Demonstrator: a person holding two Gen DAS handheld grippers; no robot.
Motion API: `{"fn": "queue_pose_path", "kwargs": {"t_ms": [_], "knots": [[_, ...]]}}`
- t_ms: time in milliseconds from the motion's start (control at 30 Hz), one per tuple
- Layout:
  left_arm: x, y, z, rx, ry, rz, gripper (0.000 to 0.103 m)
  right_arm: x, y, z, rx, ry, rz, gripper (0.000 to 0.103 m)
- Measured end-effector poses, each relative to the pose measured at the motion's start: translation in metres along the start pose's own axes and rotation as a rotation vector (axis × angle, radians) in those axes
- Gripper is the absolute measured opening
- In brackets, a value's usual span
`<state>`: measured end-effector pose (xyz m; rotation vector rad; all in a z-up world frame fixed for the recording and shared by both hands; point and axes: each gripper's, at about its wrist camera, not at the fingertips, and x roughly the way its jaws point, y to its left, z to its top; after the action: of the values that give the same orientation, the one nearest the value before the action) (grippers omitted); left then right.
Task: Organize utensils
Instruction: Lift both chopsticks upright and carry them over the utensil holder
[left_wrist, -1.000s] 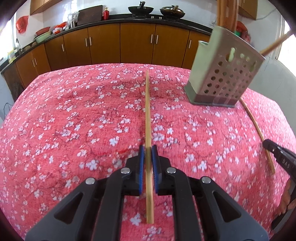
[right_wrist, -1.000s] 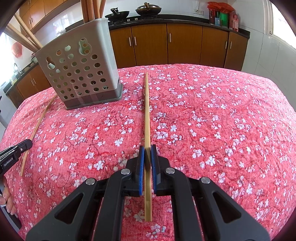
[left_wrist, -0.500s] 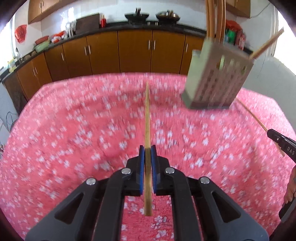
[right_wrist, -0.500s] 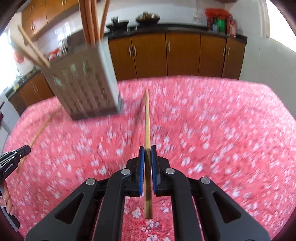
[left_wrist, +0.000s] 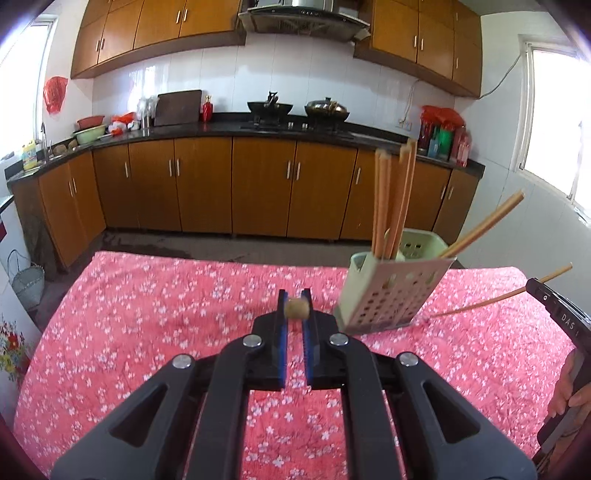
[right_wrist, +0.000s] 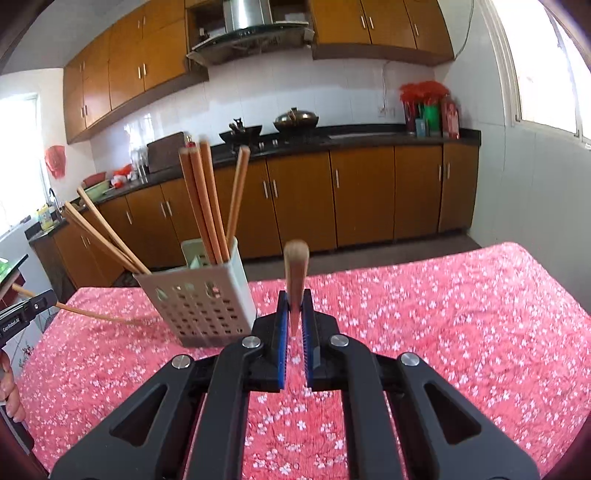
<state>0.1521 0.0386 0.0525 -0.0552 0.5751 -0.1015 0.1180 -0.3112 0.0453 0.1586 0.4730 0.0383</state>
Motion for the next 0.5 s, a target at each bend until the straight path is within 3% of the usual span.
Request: {"fn": "queue_pose_path", "kwargs": {"t_ms": [267,500], "knots": [[-0.032,-0.011,0.022,0.001,-0.057,-0.087,0.008,-0.020,0.012,0.033,0.024,-0.069,0.098,0.008],[-0.063,-0.045,0.063,0.024,-0.200,-0.139,0.008,-0.057,0.037,0.072,0.002,-0.191,0.224,0.008]]}}
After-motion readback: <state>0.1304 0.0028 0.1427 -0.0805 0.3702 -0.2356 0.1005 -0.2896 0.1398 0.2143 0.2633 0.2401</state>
